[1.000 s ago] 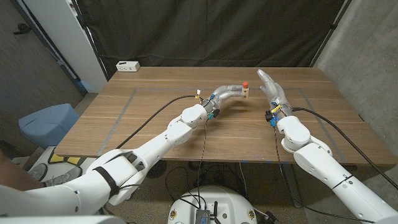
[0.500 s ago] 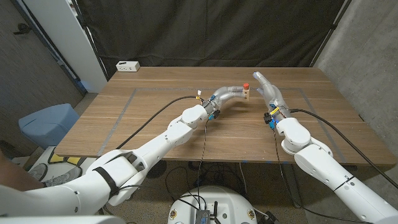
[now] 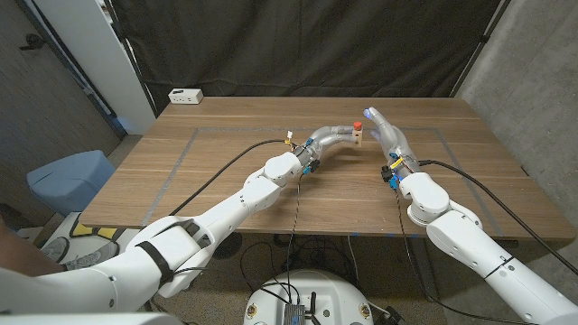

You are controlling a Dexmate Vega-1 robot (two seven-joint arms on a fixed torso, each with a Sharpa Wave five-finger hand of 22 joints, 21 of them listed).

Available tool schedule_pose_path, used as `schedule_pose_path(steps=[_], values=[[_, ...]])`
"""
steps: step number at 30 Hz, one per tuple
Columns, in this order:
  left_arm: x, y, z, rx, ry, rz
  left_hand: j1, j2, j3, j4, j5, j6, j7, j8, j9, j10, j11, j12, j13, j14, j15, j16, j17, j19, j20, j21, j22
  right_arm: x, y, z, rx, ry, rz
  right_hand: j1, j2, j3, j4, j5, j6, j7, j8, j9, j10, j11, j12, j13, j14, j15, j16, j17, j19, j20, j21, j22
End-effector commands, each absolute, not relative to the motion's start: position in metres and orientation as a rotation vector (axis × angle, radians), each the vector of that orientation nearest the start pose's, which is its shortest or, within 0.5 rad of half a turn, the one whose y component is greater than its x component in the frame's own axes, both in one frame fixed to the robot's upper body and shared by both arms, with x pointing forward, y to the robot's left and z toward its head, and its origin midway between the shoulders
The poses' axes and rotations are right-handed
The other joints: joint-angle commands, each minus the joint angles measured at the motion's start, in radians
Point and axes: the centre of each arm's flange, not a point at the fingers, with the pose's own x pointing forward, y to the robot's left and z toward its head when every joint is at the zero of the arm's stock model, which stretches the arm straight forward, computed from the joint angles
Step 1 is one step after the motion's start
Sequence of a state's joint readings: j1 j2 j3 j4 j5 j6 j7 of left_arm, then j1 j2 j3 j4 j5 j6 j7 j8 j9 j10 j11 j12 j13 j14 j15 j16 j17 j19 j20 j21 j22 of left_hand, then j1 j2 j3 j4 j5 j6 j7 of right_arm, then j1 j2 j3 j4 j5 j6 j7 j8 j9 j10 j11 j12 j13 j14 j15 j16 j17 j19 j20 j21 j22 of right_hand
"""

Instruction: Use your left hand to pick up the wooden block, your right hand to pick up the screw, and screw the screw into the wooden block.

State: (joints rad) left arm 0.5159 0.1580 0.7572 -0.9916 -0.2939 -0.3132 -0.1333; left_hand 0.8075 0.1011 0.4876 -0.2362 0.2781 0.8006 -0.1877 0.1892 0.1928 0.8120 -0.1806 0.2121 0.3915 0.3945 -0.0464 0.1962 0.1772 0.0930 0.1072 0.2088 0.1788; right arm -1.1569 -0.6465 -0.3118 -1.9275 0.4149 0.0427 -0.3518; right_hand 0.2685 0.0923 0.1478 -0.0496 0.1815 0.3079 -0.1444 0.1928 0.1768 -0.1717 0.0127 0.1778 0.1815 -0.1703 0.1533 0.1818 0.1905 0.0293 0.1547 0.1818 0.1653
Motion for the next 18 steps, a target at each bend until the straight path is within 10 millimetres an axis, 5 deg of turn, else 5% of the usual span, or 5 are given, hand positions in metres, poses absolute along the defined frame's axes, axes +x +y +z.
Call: schedule_pose_path(steps=[1,18], values=[[0.6687,0.0128,-0.0095,0.351,-0.605,-0.628,-0.04,0.052,0.069,0.074,0.004,0.08,0.058,0.009,0.005,0.01,0.003,0.003,0.006,0.008,0.002,0.005,0.0,0.006,0.005,0.002,0.005,0.5385,-0.2429,-0.0286,-0.18,-0.602,0.03,-0.004,0.001,0.003,-0.002,0.005,0.019,0.015,0.006,0.002,-0.041,0.016,0.009,-0.001,-0.065,0.002,0.008,0.002,0.01,0.015,0.008,0.005],[0.6709,0.0122,-0.0109,0.349,-0.596,-0.627,-0.039,0.054,0.07,0.074,0.004,0.081,0.061,0.009,0.005,0.01,0.004,0.003,0.006,0.009,0.002,0.005,0.0,0.006,0.005,0.002,0.006,0.5345,-0.2408,-0.0282,-0.224,-0.571,-0.012,-0.001,-0.003,0.006,-0.015,0.004,0.086,0.049,0.019,0.003,-0.011,0.034,0.019,0.0,-0.043,0.012,0.016,-0.001,0.029,0.03,0.013,0.005]])
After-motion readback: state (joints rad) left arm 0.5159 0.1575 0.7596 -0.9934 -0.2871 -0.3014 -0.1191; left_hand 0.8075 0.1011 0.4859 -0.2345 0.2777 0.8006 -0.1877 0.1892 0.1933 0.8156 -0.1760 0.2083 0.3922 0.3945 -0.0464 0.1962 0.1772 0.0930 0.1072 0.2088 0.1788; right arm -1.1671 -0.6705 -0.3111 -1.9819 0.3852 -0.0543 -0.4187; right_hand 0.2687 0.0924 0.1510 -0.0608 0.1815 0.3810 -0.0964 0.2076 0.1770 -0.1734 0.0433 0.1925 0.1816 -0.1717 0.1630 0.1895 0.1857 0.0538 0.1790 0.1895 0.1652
